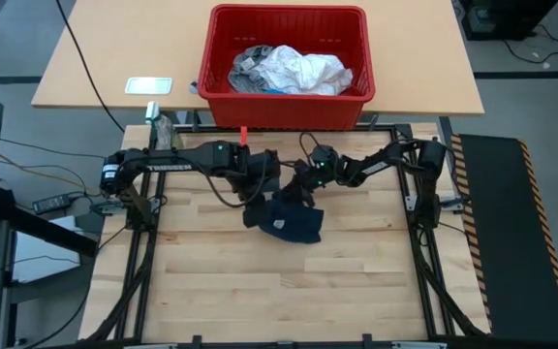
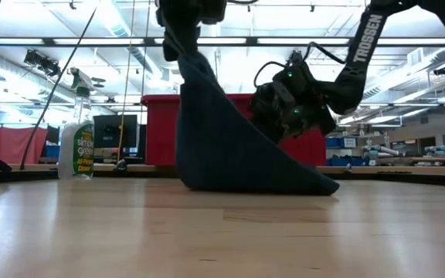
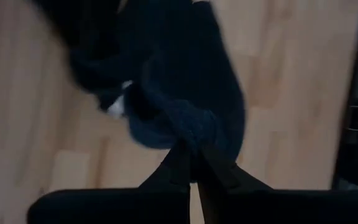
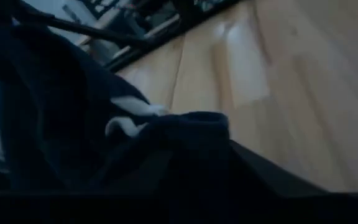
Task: Fold laundry
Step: Fold the blue shorts
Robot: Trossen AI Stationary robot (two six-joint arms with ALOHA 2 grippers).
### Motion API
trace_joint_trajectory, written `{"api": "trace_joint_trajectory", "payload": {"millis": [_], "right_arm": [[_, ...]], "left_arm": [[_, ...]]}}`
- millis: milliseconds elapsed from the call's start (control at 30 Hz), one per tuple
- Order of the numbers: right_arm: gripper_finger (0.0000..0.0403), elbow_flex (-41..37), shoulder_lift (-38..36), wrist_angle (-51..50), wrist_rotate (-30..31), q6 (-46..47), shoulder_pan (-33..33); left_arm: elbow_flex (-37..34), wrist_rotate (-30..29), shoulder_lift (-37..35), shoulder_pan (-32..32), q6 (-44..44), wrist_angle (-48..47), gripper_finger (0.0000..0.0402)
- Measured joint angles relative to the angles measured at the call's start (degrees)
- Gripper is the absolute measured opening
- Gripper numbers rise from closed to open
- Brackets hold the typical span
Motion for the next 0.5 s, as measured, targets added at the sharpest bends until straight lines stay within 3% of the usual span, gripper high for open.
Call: {"api": "trace_joint_trajectory", "payload": {"millis": [100,267,500], "right_arm": [[0.0022,0.3,-1.2,-1.4,-1.5,0.8,0.4],[0.0015,-1.2,-8.9,-4.0,2.7,1.4,0.4],[0.0015,-0.9,-29.2,-27.7,26.1,-17.2,0.6]], "left_arm": [[0.3,-2.8,-0.1,1.1,-1.6,-4.0,0.0011],[2.0,-6.7,-0.1,3.4,-0.5,-8.4,0.0011],[8.7,-12.5,-0.1,6.2,6.6,-11.0,0.0011]]}}
